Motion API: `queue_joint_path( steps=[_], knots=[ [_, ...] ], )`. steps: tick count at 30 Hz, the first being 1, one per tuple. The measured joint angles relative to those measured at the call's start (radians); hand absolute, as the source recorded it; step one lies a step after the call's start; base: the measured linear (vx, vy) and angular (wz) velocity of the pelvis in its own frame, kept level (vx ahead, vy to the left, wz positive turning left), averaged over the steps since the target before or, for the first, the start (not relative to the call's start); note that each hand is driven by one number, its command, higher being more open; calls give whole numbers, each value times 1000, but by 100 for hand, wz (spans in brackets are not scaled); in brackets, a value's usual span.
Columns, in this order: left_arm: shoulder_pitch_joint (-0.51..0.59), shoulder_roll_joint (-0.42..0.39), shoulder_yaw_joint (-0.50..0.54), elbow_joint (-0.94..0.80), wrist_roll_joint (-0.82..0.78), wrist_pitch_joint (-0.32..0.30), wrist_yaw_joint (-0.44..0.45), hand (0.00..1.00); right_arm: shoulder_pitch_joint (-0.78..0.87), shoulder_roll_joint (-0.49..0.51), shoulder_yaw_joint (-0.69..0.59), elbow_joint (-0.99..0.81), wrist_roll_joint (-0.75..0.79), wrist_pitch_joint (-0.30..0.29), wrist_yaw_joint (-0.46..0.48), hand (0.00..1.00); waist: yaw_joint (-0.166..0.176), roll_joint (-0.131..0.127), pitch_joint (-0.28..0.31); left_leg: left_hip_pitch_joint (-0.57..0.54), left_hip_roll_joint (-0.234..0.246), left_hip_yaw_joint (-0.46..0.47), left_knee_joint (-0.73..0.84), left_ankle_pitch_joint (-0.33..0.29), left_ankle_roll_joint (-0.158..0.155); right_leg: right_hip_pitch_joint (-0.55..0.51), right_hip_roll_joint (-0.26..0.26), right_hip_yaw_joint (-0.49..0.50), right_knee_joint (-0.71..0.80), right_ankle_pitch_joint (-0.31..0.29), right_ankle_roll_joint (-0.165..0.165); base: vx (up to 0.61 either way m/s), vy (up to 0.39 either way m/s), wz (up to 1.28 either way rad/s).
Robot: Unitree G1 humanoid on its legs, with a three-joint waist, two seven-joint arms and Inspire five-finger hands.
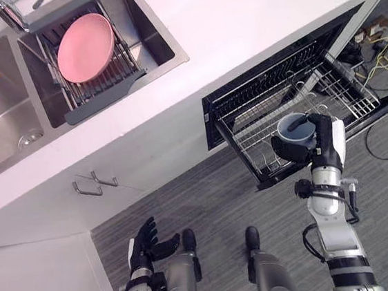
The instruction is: Walk over to the sink, pick up the cup, carry it to the dishwasher, place the cup inside the dishwasher, then close the dishwasher door
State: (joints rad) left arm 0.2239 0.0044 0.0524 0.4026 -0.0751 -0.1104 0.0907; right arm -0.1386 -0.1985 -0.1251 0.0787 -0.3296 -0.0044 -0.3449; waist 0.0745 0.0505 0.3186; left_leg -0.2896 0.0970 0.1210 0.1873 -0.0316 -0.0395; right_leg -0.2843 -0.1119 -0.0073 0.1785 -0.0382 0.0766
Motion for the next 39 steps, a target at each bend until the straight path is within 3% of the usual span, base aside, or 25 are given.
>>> queue_joint_path(
  steps=[4,13,14,26,39],
  knots=[
    [-27,0,-15,-2,0,-9,20,90,-16,1,0,46,1,19,-6,30,11,14,23,-7,-7,-6,-7,2,0,-6,-7,-7,0,-5,2,29,-1,6],
    [-30,2,-19,-3,0,-11,36,90,-94,1,-7,118,5,36,-33,30,20,16,32,-16,-11,-12,-10,4,0,-13,-11,-18,0,-7,1,13,0,2],
    [-30,2,-21,-2,0,-12,36,90,-102,1,-8,123,6,36,-35,90,20,16,34,-17,-11,-14,-12,7,0,-15,-11,-20,1,-7,1,-27,-14,4],
    [-58,-2,-22,0,0,-13,41,90,-139,27,-30,160,33,47,-73,90,25,15,60,-27,-12,-21,-37,25,0,-34,-10,-27,5,-7,1,3,-8,2],
    [-57,-16,-41,10,17,-8,40,90,-35,86,-43,-34,32,46,-95,90,23,15,60,8,-9,-9,-46,25,0,-9,-8,-16,6,-8,-1,1,-2,-2]
  ],
)
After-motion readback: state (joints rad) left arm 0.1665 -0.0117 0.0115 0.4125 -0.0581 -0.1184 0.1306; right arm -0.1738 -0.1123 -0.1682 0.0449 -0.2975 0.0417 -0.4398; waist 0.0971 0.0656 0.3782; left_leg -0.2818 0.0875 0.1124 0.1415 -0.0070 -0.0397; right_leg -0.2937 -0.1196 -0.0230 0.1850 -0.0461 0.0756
